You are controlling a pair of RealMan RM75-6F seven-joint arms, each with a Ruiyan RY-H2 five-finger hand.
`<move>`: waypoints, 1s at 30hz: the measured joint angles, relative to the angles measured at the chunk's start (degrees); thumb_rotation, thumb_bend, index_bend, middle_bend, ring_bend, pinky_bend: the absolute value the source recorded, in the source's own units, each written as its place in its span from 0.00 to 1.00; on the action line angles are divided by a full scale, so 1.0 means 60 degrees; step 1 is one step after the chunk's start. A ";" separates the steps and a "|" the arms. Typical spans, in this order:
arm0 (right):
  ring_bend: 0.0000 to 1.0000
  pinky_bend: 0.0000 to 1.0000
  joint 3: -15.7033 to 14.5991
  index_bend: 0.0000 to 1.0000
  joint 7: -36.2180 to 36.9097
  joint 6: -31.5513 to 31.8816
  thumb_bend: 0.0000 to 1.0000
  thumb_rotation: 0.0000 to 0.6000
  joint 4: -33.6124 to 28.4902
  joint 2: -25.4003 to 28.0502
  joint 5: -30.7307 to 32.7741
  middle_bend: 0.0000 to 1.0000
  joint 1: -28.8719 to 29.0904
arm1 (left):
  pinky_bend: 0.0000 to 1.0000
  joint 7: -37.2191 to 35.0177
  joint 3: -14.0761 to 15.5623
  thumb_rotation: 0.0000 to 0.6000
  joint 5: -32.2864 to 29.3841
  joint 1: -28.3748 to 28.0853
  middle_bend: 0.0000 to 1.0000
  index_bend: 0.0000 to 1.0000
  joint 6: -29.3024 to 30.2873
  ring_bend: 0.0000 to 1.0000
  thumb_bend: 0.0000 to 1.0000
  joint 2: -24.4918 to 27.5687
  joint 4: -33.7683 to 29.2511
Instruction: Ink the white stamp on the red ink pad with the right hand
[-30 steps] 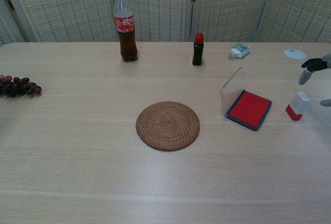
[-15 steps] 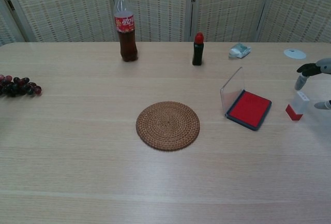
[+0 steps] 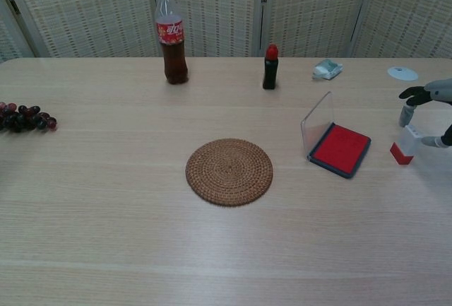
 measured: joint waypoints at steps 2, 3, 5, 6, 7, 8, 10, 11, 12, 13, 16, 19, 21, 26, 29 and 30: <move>0.00 0.00 -0.0009 0.30 0.0007 0.0016 0.37 1.00 0.0009 0.0002 0.0011 0.00 0.0000 | 0.00 0.0001 -0.0001 1.00 0.0000 -0.0009 0.00 0.00 -0.0015 0.00 0.36 -0.0003 0.0001; 0.00 0.00 -0.0015 0.30 0.0011 0.0015 0.37 1.00 0.0016 0.0001 0.0012 0.00 0.0001 | 0.00 0.0005 0.0000 1.00 0.0000 -0.0014 0.00 0.00 -0.0023 0.00 0.36 -0.0004 0.0001; 0.00 0.00 -0.0030 0.30 0.0018 -0.0001 0.37 1.00 0.0041 -0.0006 0.0016 0.00 0.0004 | 0.00 0.0017 0.0001 1.00 -0.0006 -0.0024 0.00 0.00 -0.0044 0.00 0.36 -0.0009 -0.0001; 0.00 0.00 -0.0038 0.30 0.0015 -0.0005 0.37 1.00 0.0061 -0.0014 0.0017 0.00 0.0007 | 0.00 0.0023 0.0000 1.00 -0.0010 -0.0028 0.00 0.00 -0.0052 0.00 0.36 -0.0011 -0.0002; 0.00 0.00 -0.0052 0.30 0.0011 -0.0008 0.37 1.00 0.0094 -0.0030 0.0017 0.00 0.0009 | 0.00 0.0029 -0.0001 1.00 -0.0018 -0.0032 0.00 0.00 -0.0060 0.00 0.36 -0.0014 -0.0002; 0.00 0.00 -0.0060 0.30 0.0012 -0.0014 0.37 1.00 0.0121 -0.0046 0.0018 0.00 0.0010 | 0.00 0.0031 -0.0003 1.00 -0.0024 -0.0034 0.00 0.00 -0.0066 0.00 0.36 -0.0015 -0.0002; 0.00 0.00 -0.0073 0.30 0.0021 -0.0029 0.37 1.00 0.0184 -0.0083 0.0019 0.00 0.0013 | 0.00 0.0031 -0.0006 1.00 -0.0031 -0.0036 0.00 0.00 -0.0068 0.00 0.36 -0.0014 -0.0001; 0.00 0.00 -0.0077 0.30 0.0026 -0.0037 0.37 1.00 0.0212 -0.0100 0.0018 0.00 0.0015 | 0.00 0.0026 -0.0008 1.00 -0.0033 -0.0037 0.00 0.00 -0.0067 0.00 0.36 -0.0012 -0.0002; 0.00 0.00 -0.0079 0.30 0.0035 -0.0044 0.37 1.00 0.0237 -0.0119 0.0015 0.00 0.0017 | 0.00 0.0024 -0.0009 1.00 -0.0034 -0.0036 0.00 0.00 -0.0065 0.00 0.36 -0.0009 -0.0004; 0.00 0.00 -0.0080 0.30 0.0051 -0.0053 0.37 1.00 0.0272 -0.0146 0.0008 0.00 0.0018 | 0.00 0.0016 -0.0008 1.00 -0.0033 -0.0033 0.00 0.00 -0.0059 0.00 0.36 -0.0006 -0.0005; 0.00 0.00 -0.0091 0.30 0.0077 -0.0096 0.37 1.00 0.0369 -0.0220 -0.0018 0.00 0.0026 | 0.00 -0.0012 -0.0007 1.00 -0.0023 -0.0030 0.00 0.00 -0.0048 0.00 0.36 0.0005 -0.0005; 0.00 0.00 -0.0105 0.30 0.0104 -0.0115 0.37 1.00 0.0487 -0.0304 -0.0095 0.00 0.0028 | 0.00 -0.0050 -0.0003 1.00 -0.0002 -0.0024 0.00 0.00 -0.0028 0.00 0.36 0.0017 -0.0005; 0.00 0.00 -0.0114 0.30 0.0122 -0.0113 0.38 1.00 0.0551 -0.0351 -0.0157 0.00 0.0022 | 0.00 -0.0071 -0.0001 1.00 0.0014 -0.0019 0.00 0.00 -0.0008 0.00 0.36 0.0022 -0.0002; 0.00 0.00 -0.0092 0.32 0.0219 -0.0040 0.41 1.00 0.0647 -0.0447 -0.0339 0.00 -0.0017 | 0.00 -0.0106 0.0006 1.00 0.0048 -0.0033 0.00 0.00 -0.0014 0.00 0.36 0.0023 0.0016; 0.00 0.00 -0.0057 0.33 0.0303 0.0074 0.43 1.00 0.0685 -0.0496 -0.0510 0.00 -0.0066 | 0.00 -0.0106 0.0014 1.00 0.0063 -0.0045 0.00 0.00 -0.0032 0.00 0.36 0.0015 0.0025; 0.00 0.00 -0.0050 0.34 0.0315 0.0110 0.44 1.00 0.0700 -0.0510 -0.0551 0.00 -0.0082 | 0.00 -0.0098 0.0017 1.00 0.0065 -0.0049 0.00 0.00 -0.0039 0.00 0.36 0.0013 0.0024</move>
